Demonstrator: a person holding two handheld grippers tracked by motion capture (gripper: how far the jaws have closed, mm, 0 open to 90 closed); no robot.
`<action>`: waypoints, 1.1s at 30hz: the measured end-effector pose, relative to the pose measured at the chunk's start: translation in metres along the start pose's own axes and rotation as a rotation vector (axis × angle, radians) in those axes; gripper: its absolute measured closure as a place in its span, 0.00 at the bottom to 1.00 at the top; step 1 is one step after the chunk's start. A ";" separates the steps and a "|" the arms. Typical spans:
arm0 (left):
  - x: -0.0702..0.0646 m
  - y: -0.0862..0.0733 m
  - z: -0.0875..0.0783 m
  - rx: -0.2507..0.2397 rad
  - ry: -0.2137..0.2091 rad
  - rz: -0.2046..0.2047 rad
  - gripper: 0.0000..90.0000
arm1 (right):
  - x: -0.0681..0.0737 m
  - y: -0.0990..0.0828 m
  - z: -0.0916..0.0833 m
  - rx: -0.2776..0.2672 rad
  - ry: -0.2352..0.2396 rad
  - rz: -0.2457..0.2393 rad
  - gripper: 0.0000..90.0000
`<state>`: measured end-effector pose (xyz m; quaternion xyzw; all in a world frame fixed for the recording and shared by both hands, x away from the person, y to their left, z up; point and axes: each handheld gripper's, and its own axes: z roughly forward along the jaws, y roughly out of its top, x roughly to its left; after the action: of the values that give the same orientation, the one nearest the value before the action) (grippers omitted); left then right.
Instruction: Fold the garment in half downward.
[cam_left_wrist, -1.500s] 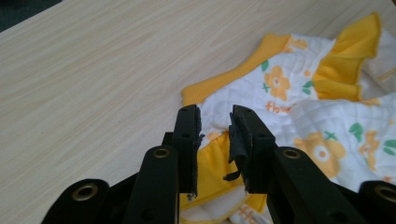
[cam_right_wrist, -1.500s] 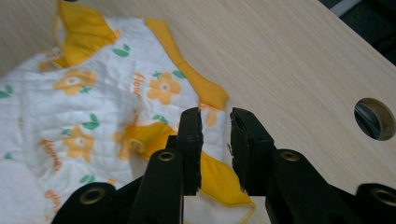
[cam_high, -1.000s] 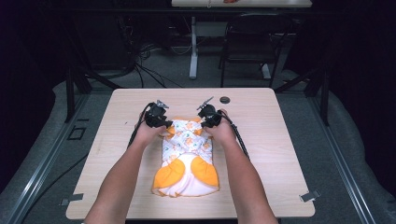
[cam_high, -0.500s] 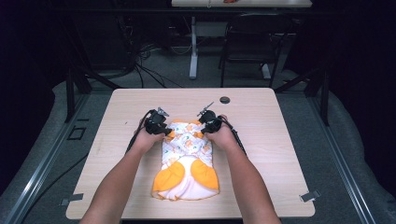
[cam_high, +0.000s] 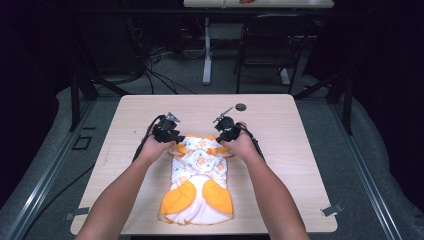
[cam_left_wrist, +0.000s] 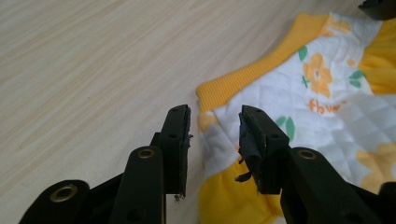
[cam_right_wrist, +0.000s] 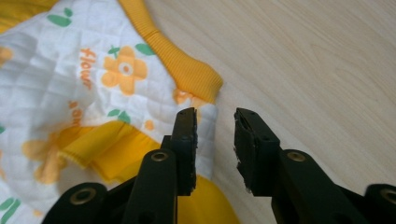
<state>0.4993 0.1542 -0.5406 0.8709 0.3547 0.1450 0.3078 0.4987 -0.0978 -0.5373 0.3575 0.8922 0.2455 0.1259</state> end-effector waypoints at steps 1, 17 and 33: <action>0.001 0.001 0.002 0.000 0.008 -0.004 0.70 | -0.001 0.001 0.001 -0.002 0.000 0.012 0.74; 0.004 -0.009 0.023 0.076 0.011 -0.047 0.63 | -0.005 -0.002 0.022 0.057 0.013 0.077 0.68; 0.003 -0.013 0.022 0.051 -0.047 -0.071 0.82 | -0.005 -0.004 0.022 0.044 0.076 0.110 0.89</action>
<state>0.5050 0.1538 -0.5661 0.8684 0.3817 0.1043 0.2989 0.5088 -0.0959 -0.5577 0.3993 0.8805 0.2456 0.0701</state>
